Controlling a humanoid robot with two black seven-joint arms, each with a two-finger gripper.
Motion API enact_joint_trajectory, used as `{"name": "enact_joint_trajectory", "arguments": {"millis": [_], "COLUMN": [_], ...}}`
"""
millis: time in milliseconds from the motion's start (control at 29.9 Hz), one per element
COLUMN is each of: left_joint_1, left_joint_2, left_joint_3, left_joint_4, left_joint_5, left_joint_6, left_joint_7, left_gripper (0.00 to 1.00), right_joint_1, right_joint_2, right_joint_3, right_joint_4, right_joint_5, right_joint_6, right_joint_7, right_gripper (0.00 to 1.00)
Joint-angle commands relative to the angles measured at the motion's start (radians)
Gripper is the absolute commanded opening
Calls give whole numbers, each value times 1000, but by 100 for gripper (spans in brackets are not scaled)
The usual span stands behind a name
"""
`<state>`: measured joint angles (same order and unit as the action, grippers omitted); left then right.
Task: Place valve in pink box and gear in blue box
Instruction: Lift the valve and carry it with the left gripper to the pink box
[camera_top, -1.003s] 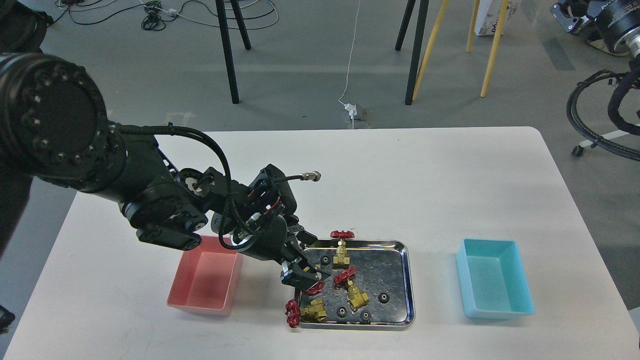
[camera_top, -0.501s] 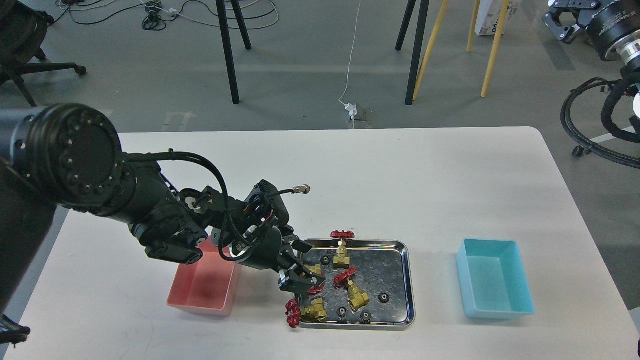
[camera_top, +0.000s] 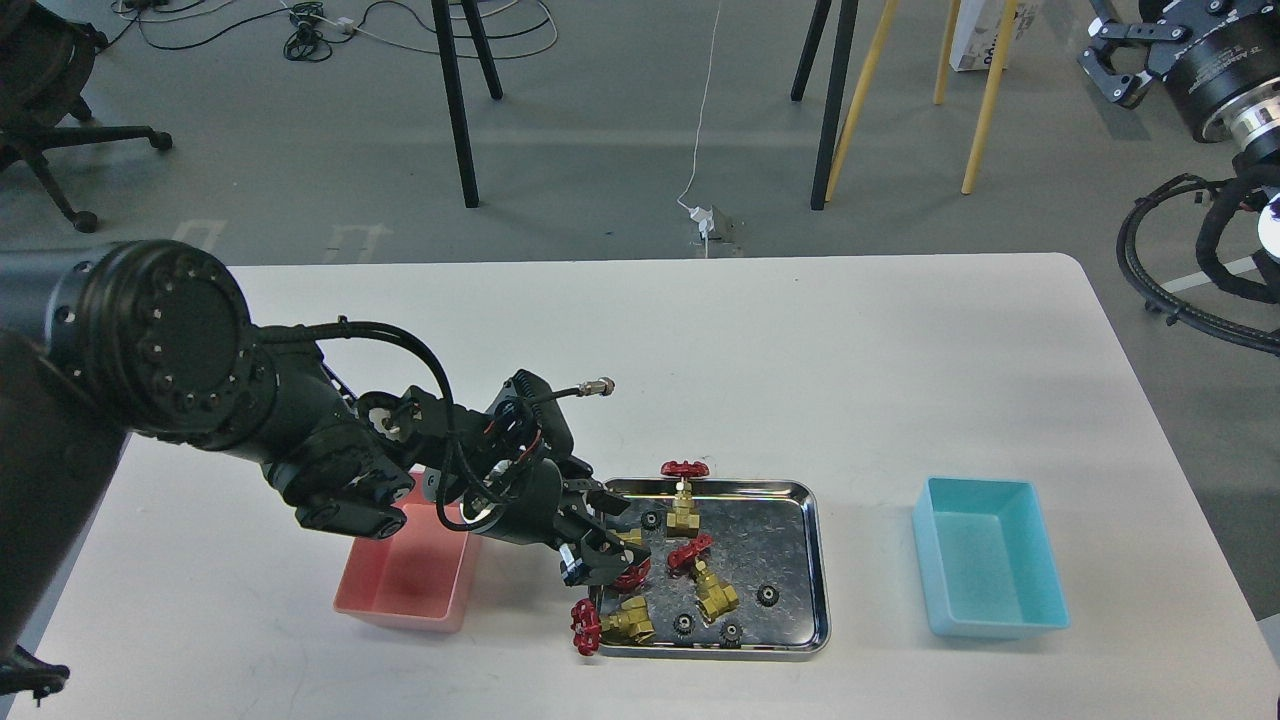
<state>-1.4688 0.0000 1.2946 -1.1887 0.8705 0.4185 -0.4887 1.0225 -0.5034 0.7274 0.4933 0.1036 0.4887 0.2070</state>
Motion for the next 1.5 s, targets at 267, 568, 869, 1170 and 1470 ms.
{"name": "enact_joint_trajectory", "arguments": {"millis": [267,568,869,1170,1470], "left_joint_1": [13,28,1,-189,-366], "left_joint_2": [0,0,11,176,475], "left_joint_3": [0,2,6,9,26], "left_joint_4": [3,4,-15,-202,-411], "left_joint_5": [-1,1,5,8,162], "left_joint_6": [5,52,70,70,70], "left_joint_7": [0,0,0,0,0], "left_gripper": [38,15,10,10,10], "right_joint_1": [-9,-12,-2,85,179], "right_joint_2": [0,-1,0,52,131], "right_joint_3": [0,0,4,4,-78], "right_joint_4": [-1,1,1,-12,-15], "right_joint_5": [-1,-1,1,-1,-10], "right_joint_6": [0,0,0,0,0], "right_joint_7": [0,0,0,0,-1], "right_gripper": [100,100,100,100,100]}}
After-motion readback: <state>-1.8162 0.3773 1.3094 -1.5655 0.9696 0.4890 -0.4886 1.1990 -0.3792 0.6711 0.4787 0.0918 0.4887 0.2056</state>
